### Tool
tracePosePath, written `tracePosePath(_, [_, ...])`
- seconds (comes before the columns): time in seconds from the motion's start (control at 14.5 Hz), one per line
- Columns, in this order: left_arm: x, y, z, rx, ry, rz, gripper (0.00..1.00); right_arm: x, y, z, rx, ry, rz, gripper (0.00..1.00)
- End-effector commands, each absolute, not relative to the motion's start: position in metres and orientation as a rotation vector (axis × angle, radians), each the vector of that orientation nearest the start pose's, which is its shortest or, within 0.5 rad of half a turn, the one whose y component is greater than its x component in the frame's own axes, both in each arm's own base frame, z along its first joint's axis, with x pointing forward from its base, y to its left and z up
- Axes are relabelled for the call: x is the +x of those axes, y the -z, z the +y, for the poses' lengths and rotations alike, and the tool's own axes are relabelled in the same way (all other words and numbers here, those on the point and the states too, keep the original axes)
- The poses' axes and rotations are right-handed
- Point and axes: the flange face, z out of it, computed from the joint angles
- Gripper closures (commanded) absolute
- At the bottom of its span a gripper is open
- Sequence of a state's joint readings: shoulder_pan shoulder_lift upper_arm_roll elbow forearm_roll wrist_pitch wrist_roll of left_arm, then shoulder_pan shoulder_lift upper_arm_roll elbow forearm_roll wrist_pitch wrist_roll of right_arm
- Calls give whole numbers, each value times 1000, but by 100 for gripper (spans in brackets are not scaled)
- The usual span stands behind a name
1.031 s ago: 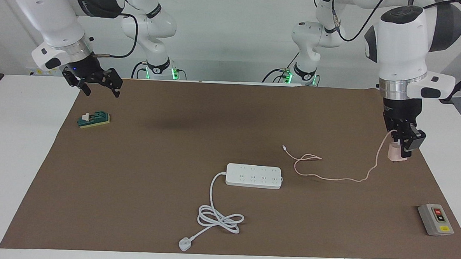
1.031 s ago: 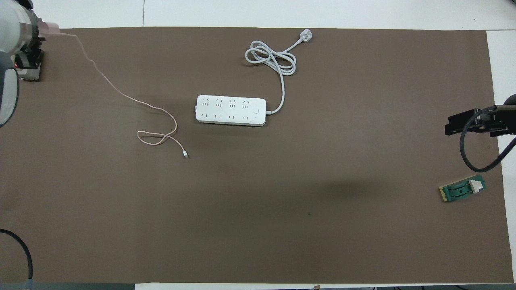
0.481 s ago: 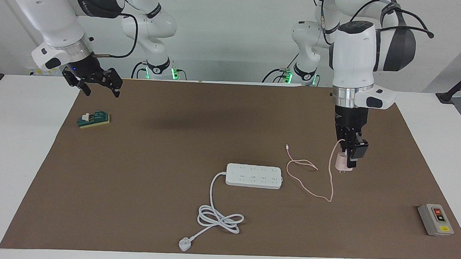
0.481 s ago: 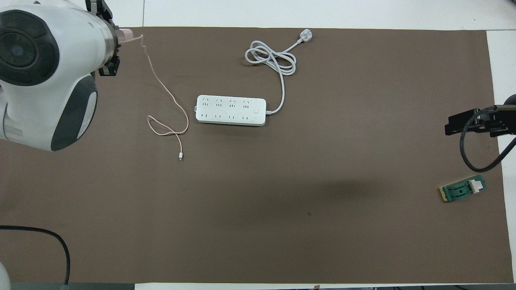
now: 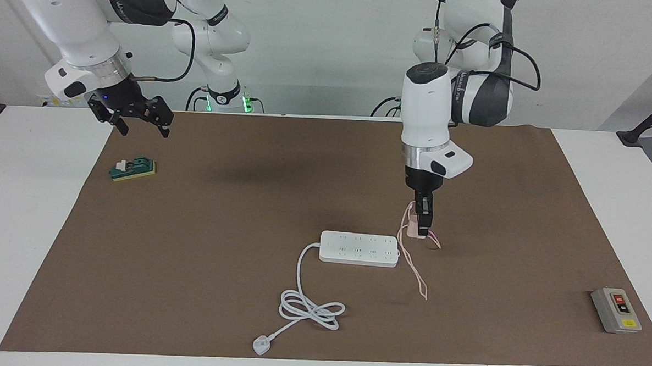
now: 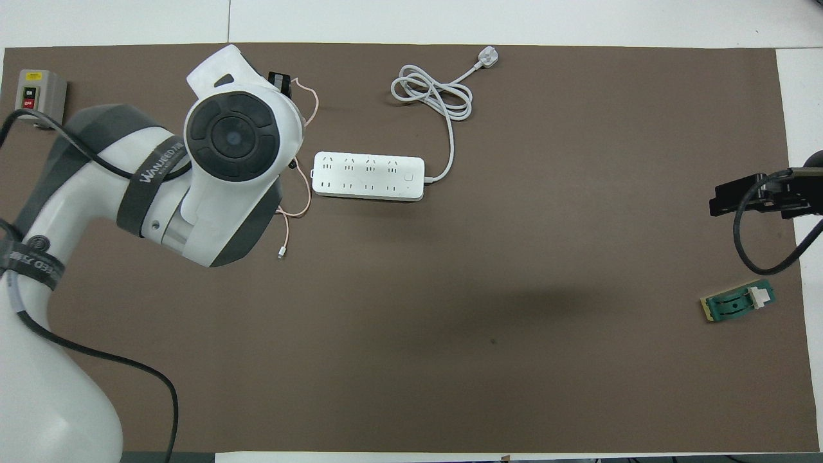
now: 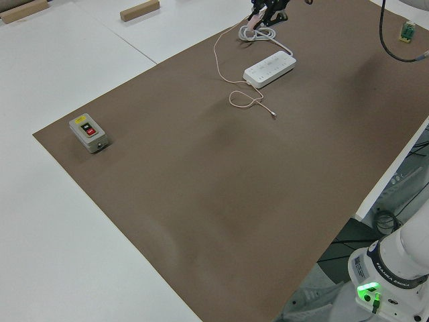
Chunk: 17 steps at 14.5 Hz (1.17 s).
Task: Plug charger into power strip
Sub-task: 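Push the charger prongs into a strip socket with the left gripper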
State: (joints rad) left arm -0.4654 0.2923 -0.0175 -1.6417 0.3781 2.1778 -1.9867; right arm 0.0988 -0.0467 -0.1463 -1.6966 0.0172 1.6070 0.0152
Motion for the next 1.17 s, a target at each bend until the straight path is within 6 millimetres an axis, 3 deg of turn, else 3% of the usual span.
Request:
tracePosePath(0.0, [596,-451,-304,-2457,566,-1931,100,535,-598,-30,-3127,-80,79,0])
tracePosePath(0.55, [606,-361,-312,-2406,348,-1913,100,535,-598,-29,-3127,-80,76,0])
tracePosePath(0.62, [607,-356,-314,-2422,320,-1896,100,535,-598,-29,-3128,-80,74,0])
tracePosePath(1.1, [605,-371,-309,-2493,75,-1793,100,535,-598,-29,-3128,-80,74,0])
